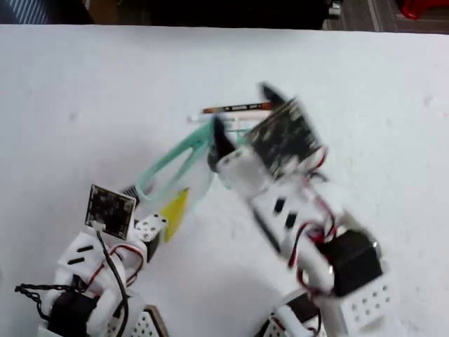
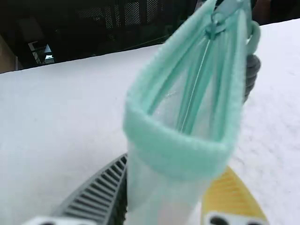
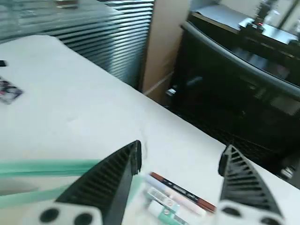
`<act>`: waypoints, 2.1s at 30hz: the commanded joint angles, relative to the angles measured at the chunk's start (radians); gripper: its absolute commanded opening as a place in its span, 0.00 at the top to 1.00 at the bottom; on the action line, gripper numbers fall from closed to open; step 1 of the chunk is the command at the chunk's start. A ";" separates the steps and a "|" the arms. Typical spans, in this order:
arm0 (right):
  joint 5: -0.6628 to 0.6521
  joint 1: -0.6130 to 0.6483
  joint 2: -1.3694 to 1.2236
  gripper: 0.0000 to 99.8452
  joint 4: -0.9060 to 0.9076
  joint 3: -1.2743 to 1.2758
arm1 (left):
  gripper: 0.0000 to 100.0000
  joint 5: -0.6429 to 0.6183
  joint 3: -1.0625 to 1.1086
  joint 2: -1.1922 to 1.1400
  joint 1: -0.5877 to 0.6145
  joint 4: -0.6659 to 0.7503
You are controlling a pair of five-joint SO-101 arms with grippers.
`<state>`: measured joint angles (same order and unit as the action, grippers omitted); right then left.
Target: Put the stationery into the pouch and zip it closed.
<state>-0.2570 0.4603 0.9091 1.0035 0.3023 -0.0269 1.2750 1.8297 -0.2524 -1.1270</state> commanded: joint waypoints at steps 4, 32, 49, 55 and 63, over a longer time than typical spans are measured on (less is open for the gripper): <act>0.003 -0.205 -0.137 0.74 -0.082 -0.040 | 0.79 0.002 -0.005 -0.001 0.010 0.031; -0.239 -0.248 -0.791 0.74 -0.403 -0.058 | 0.79 0.002 -0.005 -0.001 0.010 0.031; -0.238 -0.240 -1.158 0.74 -0.312 -0.396 | 0.79 0.002 -0.005 -0.001 0.012 0.031; -0.327 -0.229 -1.314 0.74 -0.205 -0.572 | 0.79 0.000 -0.005 -0.001 0.081 0.040; -0.437 -0.193 -1.578 0.74 -0.102 -0.821 | 0.79 -0.002 -0.003 -0.001 0.110 0.051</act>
<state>-0.7020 0.2670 -0.6345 0.8961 -0.3913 -0.0269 1.2766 1.8251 -0.1527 -1.1086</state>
